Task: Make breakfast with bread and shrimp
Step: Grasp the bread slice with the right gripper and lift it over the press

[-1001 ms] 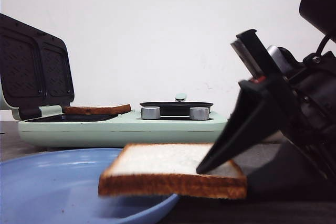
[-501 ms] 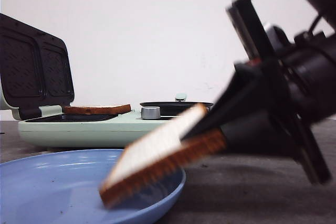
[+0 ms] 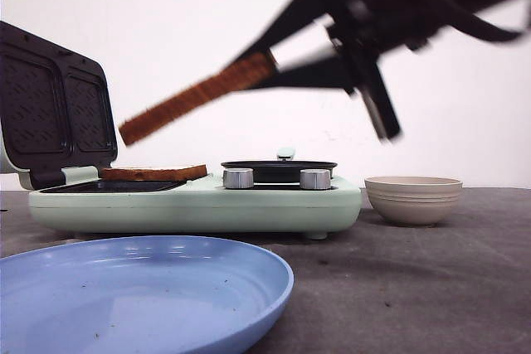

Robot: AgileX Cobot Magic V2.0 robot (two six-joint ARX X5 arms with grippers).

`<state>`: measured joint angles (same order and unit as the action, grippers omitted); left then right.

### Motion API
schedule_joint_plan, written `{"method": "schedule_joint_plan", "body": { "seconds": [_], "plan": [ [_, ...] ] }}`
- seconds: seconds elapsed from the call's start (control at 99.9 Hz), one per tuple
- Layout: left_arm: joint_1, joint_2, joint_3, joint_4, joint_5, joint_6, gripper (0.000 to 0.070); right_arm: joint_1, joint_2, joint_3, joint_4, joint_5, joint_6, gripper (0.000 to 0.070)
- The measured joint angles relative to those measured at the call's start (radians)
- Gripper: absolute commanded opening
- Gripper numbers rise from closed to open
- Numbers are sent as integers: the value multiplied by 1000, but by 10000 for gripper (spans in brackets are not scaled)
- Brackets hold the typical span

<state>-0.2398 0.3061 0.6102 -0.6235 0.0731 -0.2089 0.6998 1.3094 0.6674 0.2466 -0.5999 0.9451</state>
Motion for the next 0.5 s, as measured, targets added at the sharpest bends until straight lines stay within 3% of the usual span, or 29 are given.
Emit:
{"method": "schedule_joint_plan", "body": {
  "seconds": [0.19, 0.501],
  "plan": [
    [0, 0, 0, 0, 0, 0, 511, -1, 167, 229, -103, -2, -84, 0],
    [0, 0, 0, 0, 0, 0, 511, -2, 476, 544, -127, -6, -100, 0]
  ]
}}
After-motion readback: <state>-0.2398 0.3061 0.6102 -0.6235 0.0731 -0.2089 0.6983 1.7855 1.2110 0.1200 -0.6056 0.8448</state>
